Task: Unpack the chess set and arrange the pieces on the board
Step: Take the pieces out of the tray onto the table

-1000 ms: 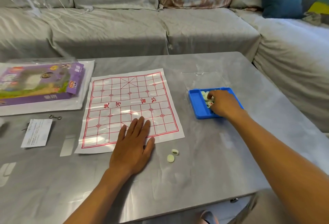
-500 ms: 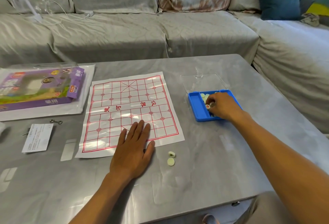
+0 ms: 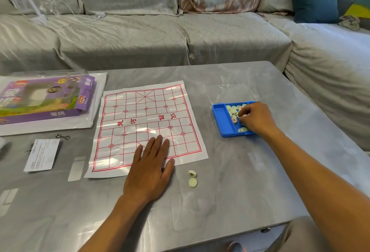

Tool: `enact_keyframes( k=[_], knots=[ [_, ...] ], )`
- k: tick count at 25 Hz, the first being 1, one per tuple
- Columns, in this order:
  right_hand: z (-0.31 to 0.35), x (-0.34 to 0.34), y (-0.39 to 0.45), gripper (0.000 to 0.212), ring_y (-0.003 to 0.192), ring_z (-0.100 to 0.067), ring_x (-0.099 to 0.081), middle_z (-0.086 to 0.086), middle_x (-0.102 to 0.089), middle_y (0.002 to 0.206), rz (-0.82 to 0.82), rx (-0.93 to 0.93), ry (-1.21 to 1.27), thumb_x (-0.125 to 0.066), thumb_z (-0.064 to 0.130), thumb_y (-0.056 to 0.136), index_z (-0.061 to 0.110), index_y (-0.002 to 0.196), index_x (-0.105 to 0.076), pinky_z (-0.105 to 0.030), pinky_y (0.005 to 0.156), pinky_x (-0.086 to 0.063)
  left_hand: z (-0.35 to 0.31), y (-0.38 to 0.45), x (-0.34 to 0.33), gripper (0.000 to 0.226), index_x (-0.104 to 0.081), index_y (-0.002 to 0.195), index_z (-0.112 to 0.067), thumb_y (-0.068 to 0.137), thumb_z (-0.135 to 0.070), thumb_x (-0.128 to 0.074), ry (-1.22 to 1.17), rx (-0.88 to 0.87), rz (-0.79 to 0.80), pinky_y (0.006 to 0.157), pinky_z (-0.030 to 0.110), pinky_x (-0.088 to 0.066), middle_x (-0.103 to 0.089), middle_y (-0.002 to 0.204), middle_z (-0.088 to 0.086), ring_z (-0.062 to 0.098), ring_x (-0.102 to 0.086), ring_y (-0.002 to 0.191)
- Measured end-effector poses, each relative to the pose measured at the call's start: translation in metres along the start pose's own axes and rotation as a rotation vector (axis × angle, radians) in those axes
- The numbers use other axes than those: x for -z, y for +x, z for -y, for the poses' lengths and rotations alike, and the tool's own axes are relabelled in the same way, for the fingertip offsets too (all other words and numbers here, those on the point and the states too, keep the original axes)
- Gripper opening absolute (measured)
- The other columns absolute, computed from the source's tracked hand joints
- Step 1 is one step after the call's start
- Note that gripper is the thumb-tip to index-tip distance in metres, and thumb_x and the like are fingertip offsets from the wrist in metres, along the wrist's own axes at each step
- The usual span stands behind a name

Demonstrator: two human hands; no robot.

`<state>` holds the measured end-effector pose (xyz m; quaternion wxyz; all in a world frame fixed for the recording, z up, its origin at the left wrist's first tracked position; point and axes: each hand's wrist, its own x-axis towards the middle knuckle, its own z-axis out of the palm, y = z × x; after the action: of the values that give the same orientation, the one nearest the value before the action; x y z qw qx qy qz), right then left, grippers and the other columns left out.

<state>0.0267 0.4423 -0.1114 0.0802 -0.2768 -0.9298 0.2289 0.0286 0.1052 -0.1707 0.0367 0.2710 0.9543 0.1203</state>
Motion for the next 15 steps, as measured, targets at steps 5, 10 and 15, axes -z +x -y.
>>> enact_keyframes(
  k=[5,10,15],
  knots=[
    [0.012,0.020,-0.013,0.009,0.068,-0.007,-0.059,-0.002,-0.069,0.091,-0.028,-0.079,0.206,-0.074,0.007,0.078,0.016,0.079,-0.073,-0.018,0.055,-0.045,0.001,-0.001,-0.001,0.091,0.012,0.149,-0.036,0.069,-0.074,0.029,0.010,-0.005,-0.013,0.119,0.038,0.009,0.019,0.155,-0.012,0.010,0.018,0.144],
    [0.061,0.000,-0.099,0.010,0.072,-0.004,-0.060,0.009,-0.067,0.082,0.295,0.184,0.214,-0.074,0.015,0.079,0.023,0.083,-0.074,-0.008,0.061,-0.044,0.001,-0.001,0.001,0.081,0.004,0.152,-0.032,0.079,-0.067,0.015,0.033,-0.005,-0.010,0.119,0.038,0.008,0.013,0.159,-0.008,0.012,0.014,0.146],
    [0.073,-0.033,-0.137,0.017,0.087,-0.008,-0.059,0.006,-0.065,0.106,0.524,0.244,0.100,-0.074,0.022,0.081,0.024,0.098,-0.073,-0.018,0.079,-0.050,0.000,0.000,-0.001,0.083,0.006,0.152,-0.032,0.077,-0.067,0.016,0.057,0.007,0.002,0.120,0.040,0.007,0.014,0.159,-0.008,0.014,0.015,0.146]
  ],
)
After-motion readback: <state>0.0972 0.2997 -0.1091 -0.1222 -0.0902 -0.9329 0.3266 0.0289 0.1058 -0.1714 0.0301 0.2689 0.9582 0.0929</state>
